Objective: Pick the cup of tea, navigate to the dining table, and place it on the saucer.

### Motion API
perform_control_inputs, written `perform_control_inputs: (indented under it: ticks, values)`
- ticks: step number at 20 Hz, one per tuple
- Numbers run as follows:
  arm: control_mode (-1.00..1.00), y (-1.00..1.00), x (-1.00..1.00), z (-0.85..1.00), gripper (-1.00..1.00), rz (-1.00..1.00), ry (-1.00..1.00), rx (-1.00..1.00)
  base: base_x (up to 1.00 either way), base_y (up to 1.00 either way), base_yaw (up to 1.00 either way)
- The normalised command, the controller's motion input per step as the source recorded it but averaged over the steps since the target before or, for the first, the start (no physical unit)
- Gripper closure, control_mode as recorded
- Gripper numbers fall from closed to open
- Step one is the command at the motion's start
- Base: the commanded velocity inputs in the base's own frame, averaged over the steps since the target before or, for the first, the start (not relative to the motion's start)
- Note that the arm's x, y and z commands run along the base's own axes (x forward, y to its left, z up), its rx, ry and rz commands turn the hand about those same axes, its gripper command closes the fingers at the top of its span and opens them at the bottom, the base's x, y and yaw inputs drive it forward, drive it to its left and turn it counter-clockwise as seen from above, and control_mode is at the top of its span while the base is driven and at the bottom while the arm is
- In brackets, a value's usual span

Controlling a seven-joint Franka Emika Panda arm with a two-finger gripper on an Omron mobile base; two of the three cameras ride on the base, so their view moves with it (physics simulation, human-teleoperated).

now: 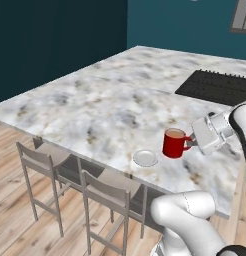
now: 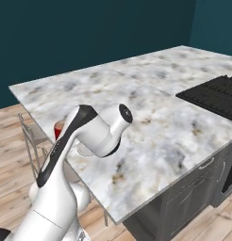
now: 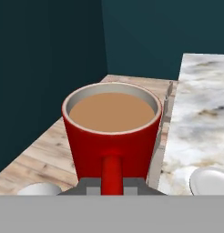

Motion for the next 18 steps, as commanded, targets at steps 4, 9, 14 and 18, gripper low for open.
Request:
perform_control_inputs:
  ticks: [4, 9, 14, 18]
  values:
    - [-1.0, -0.05, 0.32, -0.46, 1.0, 0.0, 0.0, 0.0, 0.0, 0.0, 0.0]
    - [-1.0, -0.04, 0.08, -0.36, 1.0, 0.0, 0.0, 0.0, 0.0, 0.0, 0.0]
    - [-1.0, 0.0, 0.09, -0.07, 1.0, 0.0, 0.0, -0.01, 0.0, 0.0, 0.0]
    - [-1.0, 0.0, 0.12, 0.0, 1.0, 0.0, 0.0, -0.04, 0.0, 0.0, 0.0]
